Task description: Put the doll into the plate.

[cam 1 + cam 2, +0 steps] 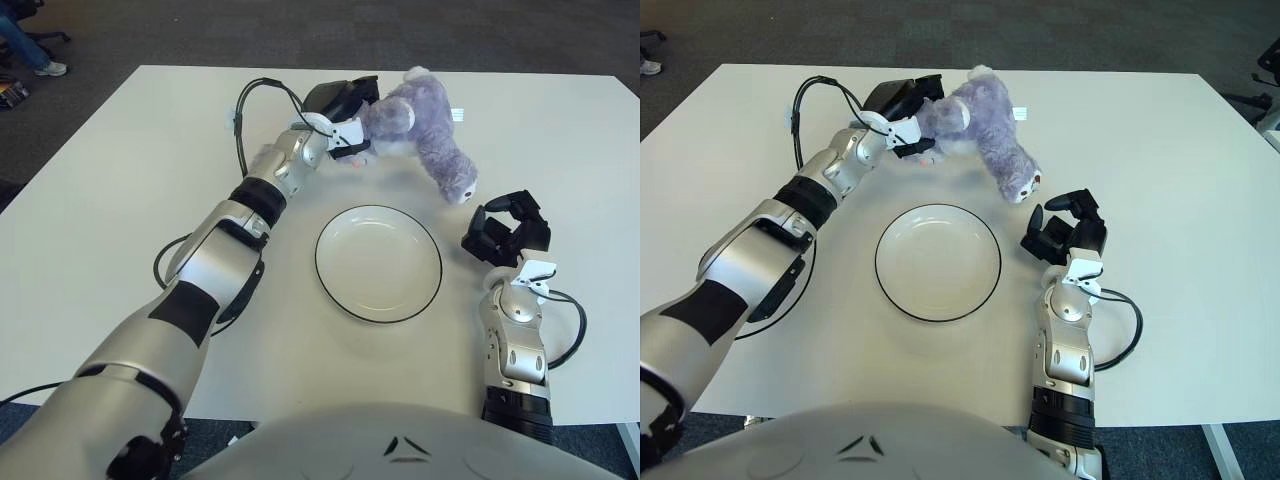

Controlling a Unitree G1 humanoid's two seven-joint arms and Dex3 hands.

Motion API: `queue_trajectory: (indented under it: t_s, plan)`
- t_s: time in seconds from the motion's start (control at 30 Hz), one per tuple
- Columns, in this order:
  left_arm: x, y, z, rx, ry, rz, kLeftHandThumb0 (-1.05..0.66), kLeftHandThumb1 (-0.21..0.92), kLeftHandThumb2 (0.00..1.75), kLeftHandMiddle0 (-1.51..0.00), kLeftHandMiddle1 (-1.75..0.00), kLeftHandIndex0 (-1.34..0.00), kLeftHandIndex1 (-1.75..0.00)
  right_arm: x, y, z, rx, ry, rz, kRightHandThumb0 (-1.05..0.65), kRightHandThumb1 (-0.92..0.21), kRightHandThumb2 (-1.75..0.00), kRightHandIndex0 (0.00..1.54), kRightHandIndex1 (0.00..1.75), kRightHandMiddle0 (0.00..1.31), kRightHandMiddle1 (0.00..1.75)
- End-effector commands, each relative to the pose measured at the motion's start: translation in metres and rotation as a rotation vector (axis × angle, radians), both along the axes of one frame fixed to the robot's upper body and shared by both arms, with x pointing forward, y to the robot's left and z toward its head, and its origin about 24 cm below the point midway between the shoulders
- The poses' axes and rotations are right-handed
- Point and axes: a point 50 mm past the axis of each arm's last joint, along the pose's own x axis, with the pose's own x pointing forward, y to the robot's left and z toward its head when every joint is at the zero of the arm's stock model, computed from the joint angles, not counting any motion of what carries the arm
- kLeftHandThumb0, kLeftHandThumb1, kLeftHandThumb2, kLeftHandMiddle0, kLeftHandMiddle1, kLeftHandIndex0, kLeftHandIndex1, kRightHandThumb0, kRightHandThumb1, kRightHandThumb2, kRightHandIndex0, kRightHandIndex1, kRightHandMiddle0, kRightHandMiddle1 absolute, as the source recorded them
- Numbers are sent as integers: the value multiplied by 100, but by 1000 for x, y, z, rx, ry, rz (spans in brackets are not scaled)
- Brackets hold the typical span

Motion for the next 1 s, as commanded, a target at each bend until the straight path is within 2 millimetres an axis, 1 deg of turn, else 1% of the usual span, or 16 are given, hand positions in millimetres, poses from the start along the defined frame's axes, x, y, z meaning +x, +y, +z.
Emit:
queue_trajectory:
  t_s: [0.0,0.27,0.7,0.8,0.97]
  plan:
    - [-1,7,3,-32,-33,16,56,10,157,-78,-175,-98,-175,1,-2,0,-11,-3,-1,-45,-40,-121,115,175,54,175]
    - [-8,13,18,-40,-176,18,59,6,163,-83,-175,-101,-175,1,-3,0,-17,-2,3,-45,-39,-122,113,175,55,175]
    - [-23,23,32,-82,-248,-5,59,5,164,-84,-175,-103,-175,2,-3,-1,-19,-2,17,-46,-38,-123,114,175,56,175]
    - [-30,28,37,-90,-272,-14,59,5,165,-84,-175,-103,-175,2,-2,0,-16,-9,20,-45,-39,-122,113,175,55,175]
    - [-40,34,39,-113,-291,-31,60,4,165,-84,-175,-104,-175,2,-2,0,-14,-7,21,-45,-40,-121,112,175,54,175]
